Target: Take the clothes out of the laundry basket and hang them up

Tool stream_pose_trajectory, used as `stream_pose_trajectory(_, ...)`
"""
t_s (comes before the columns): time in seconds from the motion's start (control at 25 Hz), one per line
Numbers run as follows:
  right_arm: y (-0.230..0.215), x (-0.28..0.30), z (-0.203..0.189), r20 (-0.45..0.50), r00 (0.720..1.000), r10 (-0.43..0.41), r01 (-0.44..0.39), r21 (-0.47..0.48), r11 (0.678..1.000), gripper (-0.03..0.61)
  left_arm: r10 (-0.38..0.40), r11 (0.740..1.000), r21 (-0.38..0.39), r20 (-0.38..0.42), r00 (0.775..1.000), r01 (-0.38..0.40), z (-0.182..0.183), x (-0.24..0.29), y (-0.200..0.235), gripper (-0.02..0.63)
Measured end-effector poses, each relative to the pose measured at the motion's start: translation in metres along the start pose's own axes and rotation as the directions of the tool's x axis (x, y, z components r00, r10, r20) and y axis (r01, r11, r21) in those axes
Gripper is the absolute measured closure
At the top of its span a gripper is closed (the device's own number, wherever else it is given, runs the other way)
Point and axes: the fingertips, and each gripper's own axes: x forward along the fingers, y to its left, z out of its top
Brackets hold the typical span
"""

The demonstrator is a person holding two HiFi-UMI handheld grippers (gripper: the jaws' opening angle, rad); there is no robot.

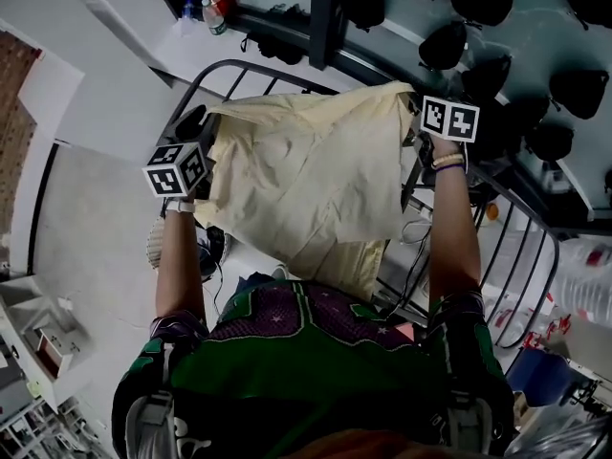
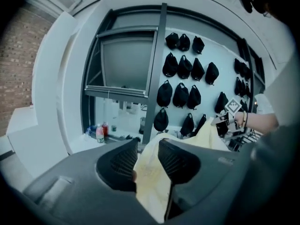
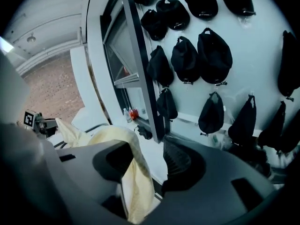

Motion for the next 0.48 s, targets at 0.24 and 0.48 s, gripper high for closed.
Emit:
stream_pose_trajectory(0.24,-0.01,-0.015,-0.049,-0.112,0.994,-0.017,0.017,0.003,1.0,0.402,0.038,0.999,0.028,-0.083,0.996,-0.036,-0.03,-0.004,0.018,0.46)
stream_pose_trajectory(0.48,0.004,-0.046,-0.096,-0.266,0.963,0.036,-0.052,-0.052,0.997,0.391,0.051,0.998,0.032,-0.192,0.98,-0.046,-0.067,-0.018,0.038,0.462)
